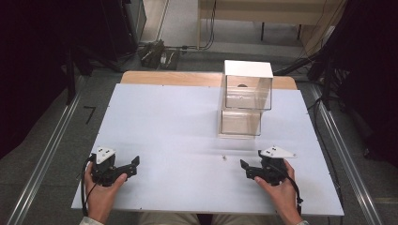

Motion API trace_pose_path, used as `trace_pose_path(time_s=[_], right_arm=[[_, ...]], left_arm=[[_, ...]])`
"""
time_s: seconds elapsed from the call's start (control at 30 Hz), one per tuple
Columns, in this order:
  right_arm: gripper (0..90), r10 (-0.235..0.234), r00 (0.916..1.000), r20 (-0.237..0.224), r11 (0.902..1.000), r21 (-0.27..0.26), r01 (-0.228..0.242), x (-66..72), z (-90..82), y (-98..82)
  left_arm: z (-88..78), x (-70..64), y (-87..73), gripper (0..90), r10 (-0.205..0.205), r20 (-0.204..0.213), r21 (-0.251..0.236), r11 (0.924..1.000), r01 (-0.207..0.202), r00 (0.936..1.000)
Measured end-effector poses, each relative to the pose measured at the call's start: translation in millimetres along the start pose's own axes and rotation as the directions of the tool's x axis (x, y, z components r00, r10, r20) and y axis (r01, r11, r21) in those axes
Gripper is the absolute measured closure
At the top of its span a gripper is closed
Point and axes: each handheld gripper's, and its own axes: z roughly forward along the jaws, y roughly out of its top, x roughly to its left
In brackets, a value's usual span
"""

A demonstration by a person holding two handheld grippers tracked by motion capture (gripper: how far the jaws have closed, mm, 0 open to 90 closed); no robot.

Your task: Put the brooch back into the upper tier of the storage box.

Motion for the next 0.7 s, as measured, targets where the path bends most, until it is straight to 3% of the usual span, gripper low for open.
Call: trace_pose_path(time_s=[0.7], right_arm=[[21.7,-0.029,0.9993,-0.022,0.9995,0.01,0.029,15.1,10.2,4.1]], left_arm=[[-0.1,0.1,0.1,9.1,0.001,0.003,0.0,1.0,-0.001,1.0]])
